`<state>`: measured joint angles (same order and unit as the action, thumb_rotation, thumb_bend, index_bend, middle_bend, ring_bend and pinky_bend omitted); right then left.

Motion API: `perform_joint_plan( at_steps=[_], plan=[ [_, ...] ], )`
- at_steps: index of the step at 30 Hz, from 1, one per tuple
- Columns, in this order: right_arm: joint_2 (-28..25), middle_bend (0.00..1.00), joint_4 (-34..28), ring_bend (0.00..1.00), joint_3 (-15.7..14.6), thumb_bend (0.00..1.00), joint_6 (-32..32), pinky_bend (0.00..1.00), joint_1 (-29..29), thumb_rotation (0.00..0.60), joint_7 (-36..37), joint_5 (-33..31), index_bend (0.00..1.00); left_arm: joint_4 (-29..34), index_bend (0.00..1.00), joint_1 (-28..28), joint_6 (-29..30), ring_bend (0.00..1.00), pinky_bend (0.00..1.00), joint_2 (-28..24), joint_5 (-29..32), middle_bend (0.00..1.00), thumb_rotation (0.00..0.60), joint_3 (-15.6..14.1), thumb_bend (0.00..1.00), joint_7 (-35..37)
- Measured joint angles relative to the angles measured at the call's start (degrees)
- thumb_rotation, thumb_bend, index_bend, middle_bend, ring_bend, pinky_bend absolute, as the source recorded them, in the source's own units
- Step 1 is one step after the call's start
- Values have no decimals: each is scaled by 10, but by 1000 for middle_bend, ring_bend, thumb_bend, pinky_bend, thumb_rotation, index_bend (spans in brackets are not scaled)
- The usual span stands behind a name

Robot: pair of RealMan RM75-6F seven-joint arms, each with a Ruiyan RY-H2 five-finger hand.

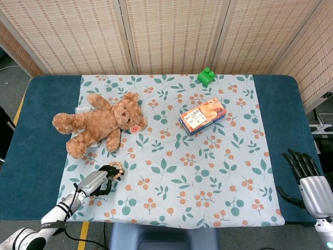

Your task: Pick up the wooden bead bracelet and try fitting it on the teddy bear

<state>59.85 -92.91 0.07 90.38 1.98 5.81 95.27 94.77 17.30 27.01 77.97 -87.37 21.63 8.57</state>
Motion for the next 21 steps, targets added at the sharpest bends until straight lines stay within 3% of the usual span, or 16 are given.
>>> perform_joint_plan(
  at_steps=[3,5,13,21],
  plan=[
    [0,0,0,0,0,238,0,0,0,544,-1,0,0,-12,126,11,44,81,37,7,-13,152,600,-34,632,-32],
    [0,0,-1,0,0,238,-1,0,0,543,-1,0,0,-16,133,22,59,72,59,8,-14,146,600,-53,632,-33],
    [0,0,-2,0,-1,238,-4,0,0,544,-3,-2,0,-25,208,48,96,124,68,7,-3,150,600,-87,632,-4],
    [-2,0,-3,0,0,238,-2,0,-1,543,-3,-2,0,-27,128,55,164,124,65,3,-14,168,600,-106,629,14]
  ],
)
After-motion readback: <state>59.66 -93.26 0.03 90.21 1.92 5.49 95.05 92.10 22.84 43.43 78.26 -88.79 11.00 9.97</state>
